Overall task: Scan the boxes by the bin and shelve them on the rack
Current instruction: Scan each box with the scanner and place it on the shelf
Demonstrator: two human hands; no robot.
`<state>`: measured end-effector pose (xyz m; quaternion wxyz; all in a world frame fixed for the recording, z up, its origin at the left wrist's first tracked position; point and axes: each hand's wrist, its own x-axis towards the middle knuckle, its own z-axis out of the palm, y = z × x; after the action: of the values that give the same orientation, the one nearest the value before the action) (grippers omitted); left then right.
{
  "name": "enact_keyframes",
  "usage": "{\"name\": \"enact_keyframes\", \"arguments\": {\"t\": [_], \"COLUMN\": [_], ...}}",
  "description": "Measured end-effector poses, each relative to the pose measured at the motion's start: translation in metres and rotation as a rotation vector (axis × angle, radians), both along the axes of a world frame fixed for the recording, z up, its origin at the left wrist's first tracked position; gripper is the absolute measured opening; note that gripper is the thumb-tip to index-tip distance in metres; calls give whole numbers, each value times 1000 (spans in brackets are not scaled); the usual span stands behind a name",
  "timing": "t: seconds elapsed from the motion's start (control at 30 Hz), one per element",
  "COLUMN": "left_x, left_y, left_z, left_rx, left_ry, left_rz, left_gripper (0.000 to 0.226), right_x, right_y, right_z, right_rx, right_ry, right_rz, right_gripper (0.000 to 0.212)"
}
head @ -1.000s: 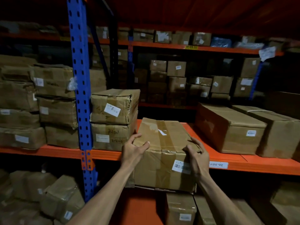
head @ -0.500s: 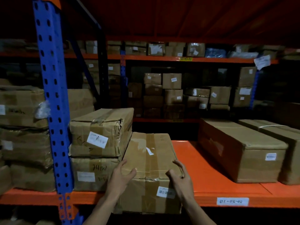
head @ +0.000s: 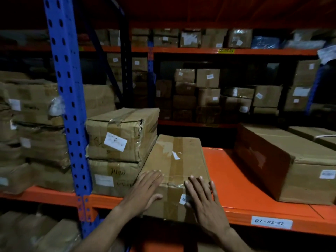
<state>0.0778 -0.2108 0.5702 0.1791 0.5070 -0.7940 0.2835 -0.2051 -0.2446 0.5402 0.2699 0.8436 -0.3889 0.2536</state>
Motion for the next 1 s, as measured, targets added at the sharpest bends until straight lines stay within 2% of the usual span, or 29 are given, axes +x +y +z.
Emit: {"name": "enact_keyframes", "arguments": {"t": [0.2, 0.33, 0.43, 0.53, 0.77, 0.83, 0.93, 1.0], "left_x": [-2, 1, 2, -1, -3, -12, -32, -51], "left_y": [-22, -36, -48, -59, -66, -61, -40, -20], "left_z": [10, 21, 25, 27, 19, 11, -16, -50], "left_rx": [113, 216, 279, 305, 295, 236, 136, 94], "left_ry": [82, 101, 86, 104, 169, 204, 341, 429], "left_rz": [-24, -14, 1, 33, 22, 37, 60, -9], "left_gripper": [72, 73, 74, 76, 76, 76, 79, 81], "right_x": [9, 17, 23, 31, 34, 31, 17, -8], "right_y": [-19, -24, -30, -39, -34, -28, -4, 20], "right_z": [8, 21, 25, 25, 36, 41, 30, 7], "right_rx": [120, 193, 244, 337, 424, 472, 517, 553], "right_ry": [54, 99, 104, 94, 160, 111, -119, -233], "right_rz": [-110, -204, -247, -278, -330, -263, -107, -86], "right_gripper": [66, 62, 67, 62, 69, 73, 76, 78]}}
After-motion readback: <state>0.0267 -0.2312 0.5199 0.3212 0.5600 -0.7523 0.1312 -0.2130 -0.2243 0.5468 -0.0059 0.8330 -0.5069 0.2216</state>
